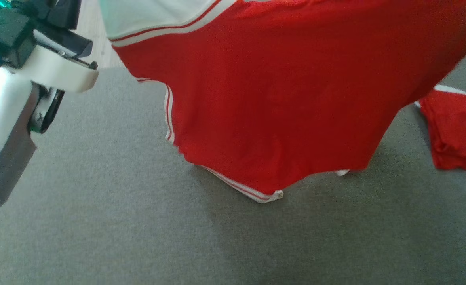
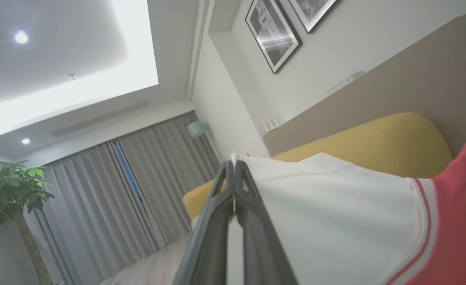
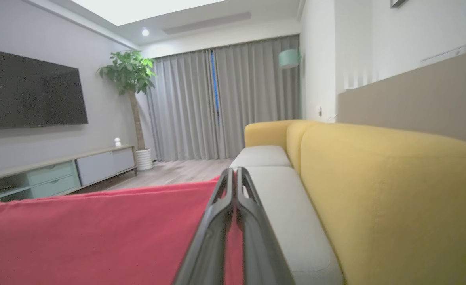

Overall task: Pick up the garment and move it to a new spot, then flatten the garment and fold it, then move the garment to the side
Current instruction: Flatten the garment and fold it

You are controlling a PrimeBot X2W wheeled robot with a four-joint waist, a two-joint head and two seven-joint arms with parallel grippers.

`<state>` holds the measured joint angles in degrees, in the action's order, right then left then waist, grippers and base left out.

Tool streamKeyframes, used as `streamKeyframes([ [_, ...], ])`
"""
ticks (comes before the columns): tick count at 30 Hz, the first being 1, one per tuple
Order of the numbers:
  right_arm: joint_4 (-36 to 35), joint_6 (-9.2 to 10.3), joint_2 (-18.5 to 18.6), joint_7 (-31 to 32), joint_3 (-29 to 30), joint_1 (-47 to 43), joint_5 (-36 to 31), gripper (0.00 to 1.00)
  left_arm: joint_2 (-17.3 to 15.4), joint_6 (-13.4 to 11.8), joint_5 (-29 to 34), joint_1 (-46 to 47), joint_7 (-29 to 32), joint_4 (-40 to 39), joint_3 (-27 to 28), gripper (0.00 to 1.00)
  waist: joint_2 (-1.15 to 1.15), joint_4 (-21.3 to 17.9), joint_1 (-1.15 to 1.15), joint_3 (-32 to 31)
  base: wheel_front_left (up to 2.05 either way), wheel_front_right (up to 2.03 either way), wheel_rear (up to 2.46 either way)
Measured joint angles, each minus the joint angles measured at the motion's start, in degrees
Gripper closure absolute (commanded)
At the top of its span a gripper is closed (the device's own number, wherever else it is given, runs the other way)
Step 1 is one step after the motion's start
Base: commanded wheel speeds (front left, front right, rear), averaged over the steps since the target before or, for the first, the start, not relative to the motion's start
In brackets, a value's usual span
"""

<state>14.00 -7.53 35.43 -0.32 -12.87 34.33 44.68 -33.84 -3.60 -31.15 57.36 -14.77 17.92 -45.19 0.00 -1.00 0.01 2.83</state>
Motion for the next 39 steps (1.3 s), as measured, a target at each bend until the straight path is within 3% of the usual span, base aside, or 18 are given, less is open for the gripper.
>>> streamKeyframes([
  [11, -11.6, 0.00, -1.7, 10.8, 13.3, -1.9, -6.6, 1.00, -5.1, -1.3, 1.1, 2.4, 3.3, -8.9, 1.3, 1.00, 0.00, -2.1, 0.00, -3.6, 0.00, 0.00, 0.00],
  [16, -10.7, 0.00, -4.2, 14.2, 13.2, 2.2, -9.4, 1.00, -5.0, 1.2, 1.8, 8.6, 6.2, -6.0, 1.4, 1.00, 0.00, -2.2, -0.01, -1.7, 0.00, 0.00, 0.00],
  [22, -1.6, 0.00, -6.2, 14.8, 9.0, 12.8, -12.7, 1.00, -2.2, 4.6, 4.2, 16.5, 8.4, 5.1, -0.4, 1.00, 0.00, -2.3, -0.02, 3.0, 0.00, 0.00, 0.00],
  [26, 5.9, 0.00, -9.1, 11.7, 4.7, 20.7, -14.7, 1.00, 0.6, 5.6, 7.3, 22.5, 7.3, 14.1, -1.4, 1.00, 0.00, -2.4, -0.03, 7.7, 0.00, 0.00, 0.00],
  [32, 16.1, 0.00, -12.1, 1.3, -0.1, 32.7, -19.7, 1.00, 3.8, 1.6, 9.9, 32.2, 2.5, 25.4, 0.7, 1.00, 0.00, -2.9, -0.04, 15.4, 0.00, 0.00, 0.00],
  [36, 22.1, 0.00, -12.3, -7.5, 0.7, 39.1, -23.2, 1.00, 5.8, 0.3, 12.1, 38.7, 0.1, 25.9, 1.4, 1.00, 0.00, -3.0, -0.04, 19.3, 0.00, 0.00, 0.00],
  [39, 25.9, 0.00, -11.7, -11.6, 1.0, 41.6, -25.2, 1.00, 6.6, 0.1, 13.7, 39.6, 0.0, 21.9, 2.3, 1.00, 0.00, -2.5, -0.03, 21.3, 0.00, 0.00, 0.00],
])
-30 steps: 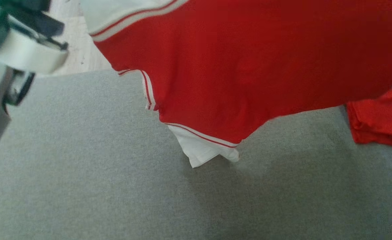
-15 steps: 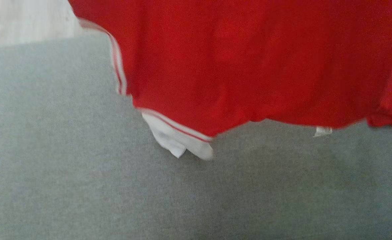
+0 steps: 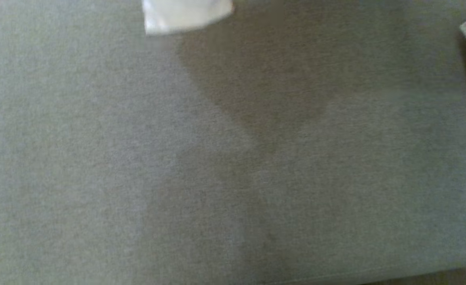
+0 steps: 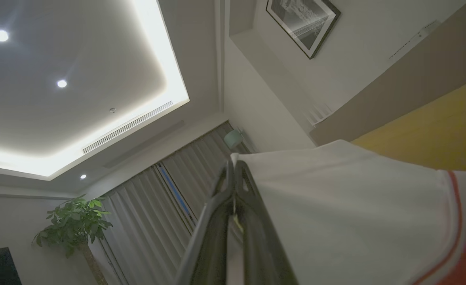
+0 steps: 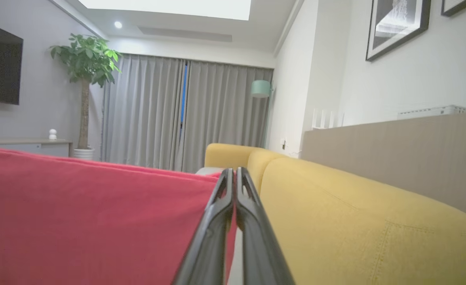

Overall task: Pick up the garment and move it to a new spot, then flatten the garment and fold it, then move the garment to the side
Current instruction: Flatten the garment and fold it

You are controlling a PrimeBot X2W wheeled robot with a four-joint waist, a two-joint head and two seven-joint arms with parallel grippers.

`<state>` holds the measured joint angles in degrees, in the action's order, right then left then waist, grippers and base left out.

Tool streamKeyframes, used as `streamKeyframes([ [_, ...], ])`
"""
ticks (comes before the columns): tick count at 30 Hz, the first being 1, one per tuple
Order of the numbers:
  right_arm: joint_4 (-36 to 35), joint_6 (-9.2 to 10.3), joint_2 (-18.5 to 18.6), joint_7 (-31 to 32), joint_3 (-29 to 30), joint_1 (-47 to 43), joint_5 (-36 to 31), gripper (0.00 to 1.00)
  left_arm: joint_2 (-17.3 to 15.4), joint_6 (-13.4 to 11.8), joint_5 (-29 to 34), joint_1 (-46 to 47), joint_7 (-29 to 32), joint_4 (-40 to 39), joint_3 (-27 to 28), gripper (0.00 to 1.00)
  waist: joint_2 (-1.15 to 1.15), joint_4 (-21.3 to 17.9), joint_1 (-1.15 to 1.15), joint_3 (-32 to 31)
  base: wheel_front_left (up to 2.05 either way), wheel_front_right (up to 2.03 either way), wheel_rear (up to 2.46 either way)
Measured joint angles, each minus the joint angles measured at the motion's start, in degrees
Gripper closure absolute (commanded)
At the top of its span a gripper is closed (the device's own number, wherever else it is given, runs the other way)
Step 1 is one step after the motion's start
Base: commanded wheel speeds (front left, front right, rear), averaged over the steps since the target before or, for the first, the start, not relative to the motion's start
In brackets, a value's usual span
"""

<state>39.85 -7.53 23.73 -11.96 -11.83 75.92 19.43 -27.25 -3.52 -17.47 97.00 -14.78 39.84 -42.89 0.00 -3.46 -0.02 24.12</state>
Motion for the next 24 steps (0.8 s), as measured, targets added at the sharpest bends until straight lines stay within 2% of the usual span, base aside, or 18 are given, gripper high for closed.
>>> streamKeyframes([
  [4, 5.3, 0.00, 0.1, -1.5, -0.5, -0.8, -0.5, 1.00, -0.3, 0.0, 0.5, -4.4, 0.0, -5.1, 0.6, 1.00, 0.00, 1.6, 0.01, 1.4, 0.00, 0.00, 0.00],
  [11, 10.8, 0.00, -0.3, -2.4, -0.9, -9.3, 0.4, 1.00, -1.6, -0.9, 1.1, -24.6, 0.0, -14.1, 0.7, 1.00, 0.00, 3.6, 0.02, 0.4, 0.00, 0.00, 0.00],
  [19, 9.9, 0.00, -0.3, -2.4, -0.2, -22.8, 3.8, 1.00, -7.8, -3.6, 0.5, -48.9, 0.0, -24.5, 2.4, 1.00, 0.00, 3.5, 0.03, -5.5, 0.00, 0.00, 0.00],
  [24, 9.2, 0.00, -0.2, -2.4, -0.7, -31.3, 5.1, 1.00, -9.1, -4.7, -1.8, -61.1, 0.0, -28.3, 2.2, 1.00, 0.00, 3.2, 0.04, -9.2, 0.00, 0.00, 0.00],
])
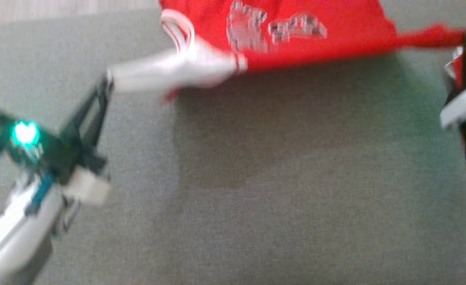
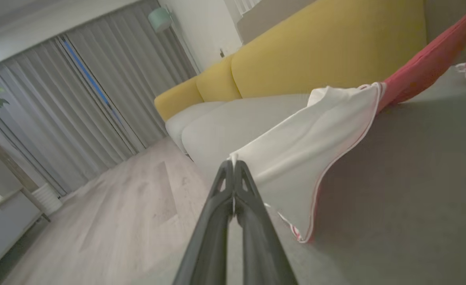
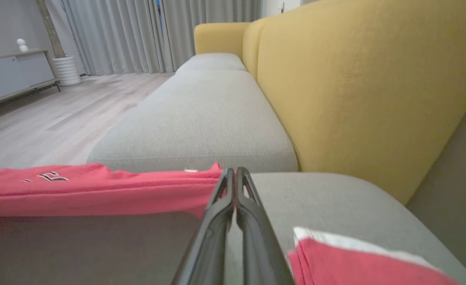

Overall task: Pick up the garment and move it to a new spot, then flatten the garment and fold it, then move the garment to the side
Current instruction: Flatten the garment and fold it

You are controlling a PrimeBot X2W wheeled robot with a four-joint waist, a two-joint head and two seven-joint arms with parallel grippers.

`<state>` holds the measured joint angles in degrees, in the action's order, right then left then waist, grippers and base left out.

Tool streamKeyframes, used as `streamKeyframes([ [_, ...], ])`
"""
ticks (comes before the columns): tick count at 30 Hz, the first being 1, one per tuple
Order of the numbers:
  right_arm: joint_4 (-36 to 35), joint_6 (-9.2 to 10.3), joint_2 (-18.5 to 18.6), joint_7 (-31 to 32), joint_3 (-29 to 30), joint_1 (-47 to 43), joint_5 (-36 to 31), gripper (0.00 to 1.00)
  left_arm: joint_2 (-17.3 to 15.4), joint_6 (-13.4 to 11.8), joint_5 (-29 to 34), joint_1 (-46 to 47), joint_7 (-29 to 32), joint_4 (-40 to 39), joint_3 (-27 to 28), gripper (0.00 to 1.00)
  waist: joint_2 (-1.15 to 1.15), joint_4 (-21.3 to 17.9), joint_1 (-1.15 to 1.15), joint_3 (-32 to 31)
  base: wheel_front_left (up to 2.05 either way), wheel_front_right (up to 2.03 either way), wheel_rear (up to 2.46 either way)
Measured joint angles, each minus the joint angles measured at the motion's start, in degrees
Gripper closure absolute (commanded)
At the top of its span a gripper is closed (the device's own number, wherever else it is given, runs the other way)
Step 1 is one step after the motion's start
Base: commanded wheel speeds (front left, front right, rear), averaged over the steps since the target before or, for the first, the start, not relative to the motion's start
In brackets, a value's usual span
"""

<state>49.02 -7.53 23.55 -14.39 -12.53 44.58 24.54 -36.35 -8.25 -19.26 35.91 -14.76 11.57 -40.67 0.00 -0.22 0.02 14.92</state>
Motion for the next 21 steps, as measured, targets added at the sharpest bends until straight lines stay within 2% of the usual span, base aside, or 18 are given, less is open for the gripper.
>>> streamKeyframes([
  [7, -3.9, 0.00, 0.4, 0.7, -1.1, -13.4, 2.8, 1.00, -2.0, -2.7, -4.3, -17.9, 0.2, -6.3, -2.2, 1.00, 0.00, -0.1, 0.00, -6.2, 0.00, 0.00, 0.00],
  [11, -10.1, 0.00, 0.8, 1.9, 0.3, -22.6, 4.2, 1.00, -2.6, -6.5, -6.9, -27.8, 1.6, -11.1, -3.6, 1.00, 0.00, -0.1, 0.00, -9.4, 0.00, 0.00, 0.00],
  [16, -16.8, 0.00, 1.2, 3.5, 4.5, -32.3, 3.5, 1.00, -2.7, -9.3, -8.1, -33.8, 2.7, -15.3, -4.3, 1.00, 0.00, 0.0, -0.01, -10.8, 0.00, 0.00, 0.00],
  [21, -23.5, 0.00, 0.5, 6.9, 9.4, -38.7, 1.5, 1.00, -3.5, -9.4, -9.3, -34.9, 3.4, -16.8, -4.4, 1.00, 0.00, -0.3, -0.01, -11.3, 0.00, 0.00, 0.00],
])
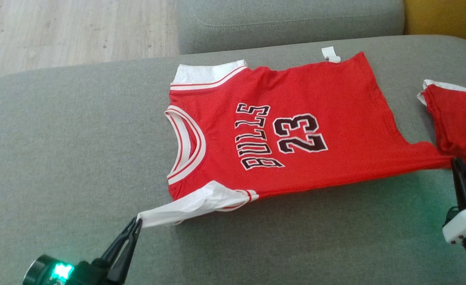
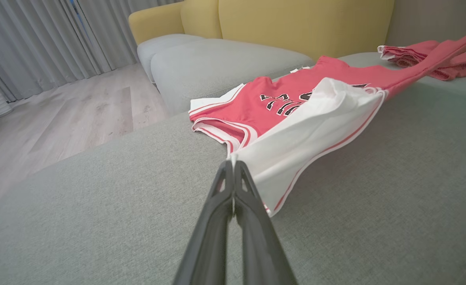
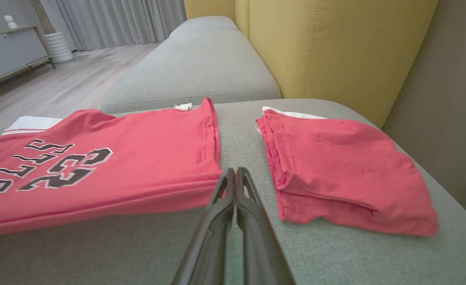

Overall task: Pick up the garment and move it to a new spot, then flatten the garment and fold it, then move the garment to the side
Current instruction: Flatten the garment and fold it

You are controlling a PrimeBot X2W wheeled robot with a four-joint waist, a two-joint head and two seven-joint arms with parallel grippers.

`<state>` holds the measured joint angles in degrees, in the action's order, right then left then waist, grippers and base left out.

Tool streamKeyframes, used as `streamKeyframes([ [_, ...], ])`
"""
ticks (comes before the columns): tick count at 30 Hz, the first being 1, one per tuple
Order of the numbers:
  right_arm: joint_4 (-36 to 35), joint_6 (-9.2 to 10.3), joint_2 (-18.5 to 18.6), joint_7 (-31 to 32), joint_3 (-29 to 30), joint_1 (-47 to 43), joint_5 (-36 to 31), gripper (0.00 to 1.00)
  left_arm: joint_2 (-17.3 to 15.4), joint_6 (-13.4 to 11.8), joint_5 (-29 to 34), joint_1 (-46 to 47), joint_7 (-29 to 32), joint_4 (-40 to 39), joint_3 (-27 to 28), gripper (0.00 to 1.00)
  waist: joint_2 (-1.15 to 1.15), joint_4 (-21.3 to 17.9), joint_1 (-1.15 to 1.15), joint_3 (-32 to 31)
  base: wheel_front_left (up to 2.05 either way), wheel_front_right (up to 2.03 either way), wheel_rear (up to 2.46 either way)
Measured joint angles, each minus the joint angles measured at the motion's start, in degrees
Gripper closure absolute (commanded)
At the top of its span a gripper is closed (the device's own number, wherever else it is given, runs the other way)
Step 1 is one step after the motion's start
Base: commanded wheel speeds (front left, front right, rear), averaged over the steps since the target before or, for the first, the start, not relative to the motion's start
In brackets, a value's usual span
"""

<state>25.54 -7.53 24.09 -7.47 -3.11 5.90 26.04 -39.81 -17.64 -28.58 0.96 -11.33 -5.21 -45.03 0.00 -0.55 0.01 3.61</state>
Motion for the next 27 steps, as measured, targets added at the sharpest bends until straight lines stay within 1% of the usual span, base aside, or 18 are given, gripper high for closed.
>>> streamKeyframes([
  [2, -2.2, 0.00, -0.5, 1.6, 1.5, -0.9, -0.9, 1.00, -0.2, 0.2, 0.0, 0.2, 0.7, 0.1, 0.0, 1.00, 0.00, -0.1, 0.00, 0.2, 0.00, 0.00, 0.00],
  [5, -4.8, 0.00, -1.9, 3.7, 3.6, -0.7, -2.3, 1.00, -0.2, 1.3, 0.0, 2.2, 1.3, 1.2, 0.0, 1.00, 0.00, -0.2, 0.00, 1.1, 0.00, 0.00, 0.00],
  [8, -5.6, 0.00, -3.1, 5.5, 5.1, -0.4, -3.4, 1.00, 0.2, 2.7, 1.1, 7.2, 1.8, 3.3, 0.0, 1.00, 0.00, -0.1, -0.01, 2.6, 0.00, 0.00, 0.00],
  [12, -5.3, 0.00, -4.0, 7.0, 5.8, 2.2, -4.7, 1.00, 2.0, 5.5, 3.5, 15.9, 1.7, 7.4, -0.1, 1.00, 0.00, 0.2, -0.02, 5.4, 0.00, 0.00, 0.00],
  [18, -2.4, 0.00, -4.1, 7.5, 5.8, 11.0, -6.1, 1.00, 6.7, 10.1, 6.8, 28.8, 1.1, 16.7, -1.3, 1.00, 0.00, 0.8, -0.02, 10.0, 0.00, 0.00, 0.00],
  [22, 0.7, 0.00, -4.1, 7.5, 4.8, 15.4, -6.7, 1.00, 9.0, 12.9, 8.9, 36.5, -0.1, 23.6, -1.7, 1.00, 0.00, 1.0, -0.03, 12.9, 0.00, 0.00, 0.00],
  [26, 4.4, 0.00, -4.1, 7.1, 3.2, 19.5, -7.1, 1.00, 11.4, 14.7, 11.0, 42.3, -1.4, 29.9, -2.8, 1.00, 0.00, 1.1, -0.03, 15.3, 0.00, 0.00, 0.00],
  [27, 5.2, 0.00, -4.2, 6.8, 2.9, 20.4, -7.1, 1.00, 12.0, 14.7, 11.3, 43.3, -1.6, 31.3, -3.1, 1.00, 0.00, 1.1, -0.03, 15.7, 0.00, 0.00, 0.00],
])
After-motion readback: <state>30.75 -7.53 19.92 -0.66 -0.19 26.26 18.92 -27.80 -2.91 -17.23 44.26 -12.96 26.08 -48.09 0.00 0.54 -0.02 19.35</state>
